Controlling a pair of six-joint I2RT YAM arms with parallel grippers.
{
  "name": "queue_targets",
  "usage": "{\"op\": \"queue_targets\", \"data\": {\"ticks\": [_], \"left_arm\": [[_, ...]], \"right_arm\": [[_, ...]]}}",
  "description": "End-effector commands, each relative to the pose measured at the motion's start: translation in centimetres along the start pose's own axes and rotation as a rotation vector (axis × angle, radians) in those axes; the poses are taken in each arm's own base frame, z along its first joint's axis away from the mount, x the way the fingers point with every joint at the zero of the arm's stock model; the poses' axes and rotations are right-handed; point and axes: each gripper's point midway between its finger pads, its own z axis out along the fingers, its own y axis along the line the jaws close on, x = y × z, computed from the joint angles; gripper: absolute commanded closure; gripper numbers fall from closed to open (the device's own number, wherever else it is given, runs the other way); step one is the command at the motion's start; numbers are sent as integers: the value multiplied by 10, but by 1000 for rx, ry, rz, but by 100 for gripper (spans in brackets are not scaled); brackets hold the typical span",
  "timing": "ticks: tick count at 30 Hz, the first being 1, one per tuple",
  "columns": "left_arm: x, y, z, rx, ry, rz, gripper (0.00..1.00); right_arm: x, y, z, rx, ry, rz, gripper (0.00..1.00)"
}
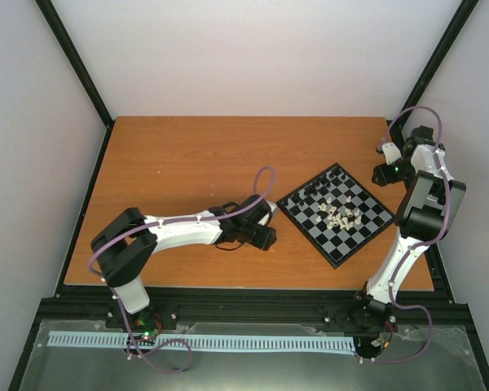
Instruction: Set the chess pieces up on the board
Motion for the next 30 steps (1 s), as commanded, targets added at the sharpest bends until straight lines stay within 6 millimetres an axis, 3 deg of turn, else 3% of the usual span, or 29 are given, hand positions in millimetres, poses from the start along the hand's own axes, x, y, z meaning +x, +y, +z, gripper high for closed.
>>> {"op": "queue_targets", "data": {"ticks": [1,8,15,30], "left_arm": [[-22,-32,13,77,-49,-15,42],[-20,-36,33,96,-35,-52,42],[-18,-32,42,77,-23,-56,41],[-8,-15,39,24,-50,-77,41]], "right_arm": [[18,1,8,-46,91,-40,43],[35,10,27,-121,150,-31,49],[44,32,30,-232,162,-33,51],[78,78,27,-390,214,-20,66]]}}
